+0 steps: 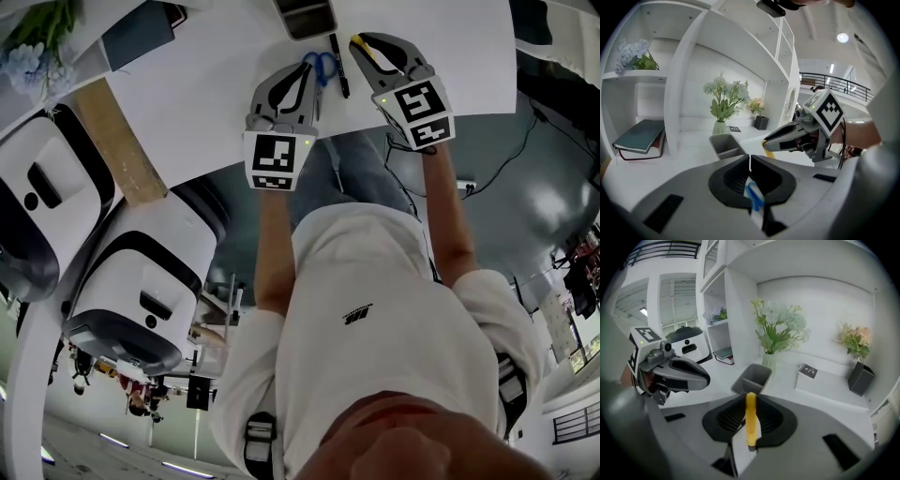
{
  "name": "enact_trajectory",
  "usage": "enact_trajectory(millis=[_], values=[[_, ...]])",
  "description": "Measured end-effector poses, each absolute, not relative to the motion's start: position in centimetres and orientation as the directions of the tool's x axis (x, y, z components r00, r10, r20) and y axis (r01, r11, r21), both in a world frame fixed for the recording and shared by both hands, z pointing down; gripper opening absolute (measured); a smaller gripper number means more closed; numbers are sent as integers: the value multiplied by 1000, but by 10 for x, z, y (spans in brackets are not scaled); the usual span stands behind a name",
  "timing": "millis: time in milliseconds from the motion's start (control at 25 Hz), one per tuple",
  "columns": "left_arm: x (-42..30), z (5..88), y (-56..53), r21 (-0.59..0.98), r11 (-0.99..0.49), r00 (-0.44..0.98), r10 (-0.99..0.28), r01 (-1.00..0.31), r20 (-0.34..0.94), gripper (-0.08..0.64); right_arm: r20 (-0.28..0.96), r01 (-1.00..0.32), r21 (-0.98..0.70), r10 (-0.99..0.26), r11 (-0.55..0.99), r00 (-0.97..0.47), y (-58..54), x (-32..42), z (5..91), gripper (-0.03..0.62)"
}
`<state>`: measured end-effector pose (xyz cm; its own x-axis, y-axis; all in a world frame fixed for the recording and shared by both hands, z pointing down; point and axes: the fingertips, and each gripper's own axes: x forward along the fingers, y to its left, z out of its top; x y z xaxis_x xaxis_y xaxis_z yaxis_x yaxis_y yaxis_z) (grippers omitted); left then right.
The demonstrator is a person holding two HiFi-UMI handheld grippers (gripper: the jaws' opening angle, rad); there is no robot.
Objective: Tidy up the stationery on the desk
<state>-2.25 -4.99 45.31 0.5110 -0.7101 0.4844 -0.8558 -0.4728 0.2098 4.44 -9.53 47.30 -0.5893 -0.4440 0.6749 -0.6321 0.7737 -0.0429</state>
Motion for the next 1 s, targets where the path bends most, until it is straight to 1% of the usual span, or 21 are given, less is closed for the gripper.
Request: enact_trajectory(millis=[600, 1000], values=[[-48, 420, -65, 181, -424, 459, -774, -887, 437, 0, 501, -621, -49, -519, 782, -692, -123, 7, 397, 51], [-57, 410, -75, 177, -400, 437, -798, -899, 416, 0, 386, -615, -121, -534, 779, -752, -144, -25, 381, 51]])
